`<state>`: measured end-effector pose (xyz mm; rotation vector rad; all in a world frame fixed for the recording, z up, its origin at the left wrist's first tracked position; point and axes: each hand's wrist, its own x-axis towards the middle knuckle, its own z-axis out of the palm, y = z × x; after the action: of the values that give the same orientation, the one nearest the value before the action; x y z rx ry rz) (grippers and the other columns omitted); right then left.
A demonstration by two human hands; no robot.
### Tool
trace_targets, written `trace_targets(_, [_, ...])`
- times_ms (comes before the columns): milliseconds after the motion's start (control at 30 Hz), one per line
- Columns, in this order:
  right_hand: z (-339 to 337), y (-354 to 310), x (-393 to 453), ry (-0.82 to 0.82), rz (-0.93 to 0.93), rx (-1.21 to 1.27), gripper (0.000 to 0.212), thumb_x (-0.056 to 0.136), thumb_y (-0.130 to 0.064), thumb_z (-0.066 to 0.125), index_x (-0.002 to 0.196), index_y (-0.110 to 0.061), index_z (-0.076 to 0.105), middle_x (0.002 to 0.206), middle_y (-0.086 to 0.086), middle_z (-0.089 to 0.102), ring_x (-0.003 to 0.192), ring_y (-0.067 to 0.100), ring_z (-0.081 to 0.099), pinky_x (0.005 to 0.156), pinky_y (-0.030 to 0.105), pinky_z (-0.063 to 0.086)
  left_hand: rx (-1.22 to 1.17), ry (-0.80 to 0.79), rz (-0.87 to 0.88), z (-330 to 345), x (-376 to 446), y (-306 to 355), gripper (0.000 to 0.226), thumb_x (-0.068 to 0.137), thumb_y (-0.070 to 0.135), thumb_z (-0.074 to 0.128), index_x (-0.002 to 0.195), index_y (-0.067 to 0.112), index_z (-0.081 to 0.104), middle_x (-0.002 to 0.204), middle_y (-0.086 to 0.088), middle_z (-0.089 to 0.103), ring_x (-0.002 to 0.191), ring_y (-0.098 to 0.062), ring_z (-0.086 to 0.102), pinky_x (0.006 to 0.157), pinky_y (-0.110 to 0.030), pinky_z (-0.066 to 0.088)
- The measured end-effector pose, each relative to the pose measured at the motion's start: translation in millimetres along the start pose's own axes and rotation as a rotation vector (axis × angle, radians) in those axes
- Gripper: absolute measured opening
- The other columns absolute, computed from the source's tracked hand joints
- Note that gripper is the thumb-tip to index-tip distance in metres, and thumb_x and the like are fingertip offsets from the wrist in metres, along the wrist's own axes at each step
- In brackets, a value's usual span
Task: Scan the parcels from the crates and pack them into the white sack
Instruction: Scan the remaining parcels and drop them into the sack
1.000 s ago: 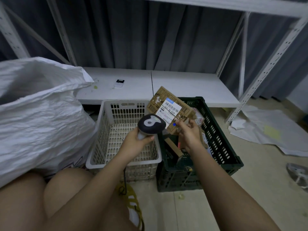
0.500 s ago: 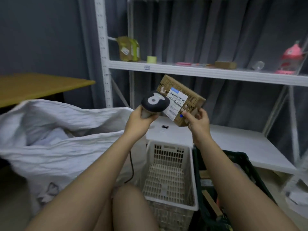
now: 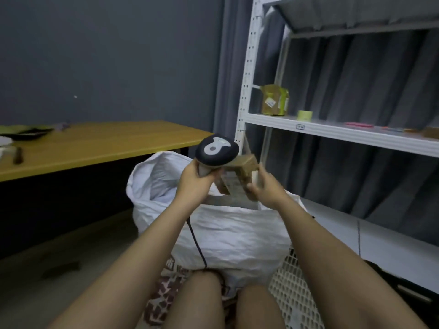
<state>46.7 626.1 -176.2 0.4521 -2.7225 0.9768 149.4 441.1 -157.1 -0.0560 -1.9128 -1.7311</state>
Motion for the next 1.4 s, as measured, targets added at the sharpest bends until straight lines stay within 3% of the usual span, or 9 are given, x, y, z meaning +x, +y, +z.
trace_targets(67, [17, 7, 4, -0.164, 0.051, -0.198, 0.068, 0.099, -0.038, 0.050, 0.154, -0.016, 0.017, 0.159, 0.010, 0.024, 0.145, 0.028, 0.024, 0.116, 0.039, 0.024, -0.004, 0.037, -0.017, -5, 1, -9, 0.030, 0.083, 0.017, 0.072, 0.106, 0.027, 0.056, 0.098, 0.009, 0.065, 0.101, -0.016, 0.061, 0.086, -0.031, 0.047])
trace_targets(133, [25, 11, 1, -0.200, 0.026, -0.086, 0.059, 0.100, -0.029, 0.050, 0.152, -0.012, 0.028, 0.159, 0.007, 0.027, 0.145, 0.024, 0.026, 0.115, 0.032, 0.022, -0.022, 0.062, -0.023, -3, -1, -14, 0.029, 0.084, 0.017, 0.070, 0.106, 0.025, 0.055, 0.096, 0.009, 0.064, 0.100, -0.015, 0.060, 0.084, -0.030, 0.045])
trace_targets(300, [10, 33, -18, 0.001, -0.041, 0.103, 0.035, 0.097, -0.019, 0.055, 0.131, -0.014, 0.059, 0.140, 0.000, 0.052, 0.131, 0.018, 0.046, 0.104, 0.024, 0.033, -0.091, 0.040, -0.017, 32, -7, -16, 0.030, 0.086, 0.016, 0.069, 0.111, 0.022, 0.054, 0.097, 0.010, 0.062, 0.098, -0.010, 0.058, 0.085, -0.025, 0.043])
trace_targets(733, [-77, 217, -157, 0.409, 0.418, 0.269, 0.023, 0.100, -0.018, 0.050, 0.119, -0.020, 0.062, 0.130, -0.004, 0.054, 0.101, 0.009, 0.057, 0.079, 0.015, 0.045, -0.167, -0.370, 0.026, 237, -56, -21, 0.032, 0.085, 0.015, 0.070, 0.110, 0.026, 0.052, 0.091, 0.021, 0.059, 0.075, 0.018, 0.055, 0.065, 0.002, 0.041])
trace_targets(867, [-85, 269, -210, 0.439, 0.598, 0.268, 0.022, 0.098, -0.014, 0.053, 0.118, -0.017, 0.063, 0.119, 0.000, 0.062, 0.106, 0.012, 0.057, 0.087, 0.024, 0.044, -0.138, -0.561, -0.006, 288, -83, -38, 0.031, 0.085, 0.021, 0.070, 0.111, 0.026, 0.055, 0.103, 0.010, 0.063, 0.096, -0.005, 0.059, 0.077, -0.014, 0.045])
trace_targets(967, [-86, 300, -244, 0.431, 0.717, 0.267, 0.021, 0.099, -0.015, 0.052, 0.117, -0.016, 0.062, 0.115, -0.002, 0.061, 0.103, 0.011, 0.057, 0.086, 0.025, 0.044, -0.110, -0.703, -0.033, 319, -100, -57, 0.034, 0.085, 0.022, 0.070, 0.114, 0.030, 0.054, 0.110, 0.006, 0.063, 0.105, -0.014, 0.058, 0.087, -0.029, 0.047])
trace_targets(1167, [-72, 363, -270, 0.358, 0.910, 0.207, 0.025, 0.099, -0.011, 0.051, 0.121, -0.004, 0.061, 0.105, 0.005, 0.063, 0.101, 0.038, 0.063, 0.073, 0.038, 0.053, -0.074, -0.839, -0.094, 356, -122, -112, 0.037, 0.083, 0.019, 0.071, 0.114, 0.033, 0.054, 0.107, 0.013, 0.062, 0.107, -0.013, 0.058, 0.090, -0.031, 0.047])
trace_targets(1267, [-50, 397, -272, 0.290, 0.982, 0.200, 0.023, 0.098, -0.010, 0.053, 0.119, -0.004, 0.061, 0.114, 0.013, 0.064, 0.107, 0.031, 0.060, 0.087, 0.040, 0.051, -0.065, -0.863, -0.158, 364, -129, -140, 0.035, 0.084, 0.017, 0.070, 0.112, 0.031, 0.054, 0.102, 0.018, 0.061, 0.098, -0.005, 0.058, 0.082, -0.019, 0.046])
trace_targets(1400, [-10, 441, -277, 0.187, 1.094, 0.208, 0.020, 0.098, -0.012, 0.054, 0.115, -0.004, 0.062, 0.107, 0.010, 0.062, 0.097, 0.026, 0.057, 0.075, 0.031, 0.042, -0.039, -0.874, -0.233, 370, -139, -181, 0.040, 0.084, 0.012, 0.071, 0.113, 0.033, 0.054, 0.101, 0.027, 0.058, 0.092, 0.011, 0.055, 0.078, -0.008, 0.046])
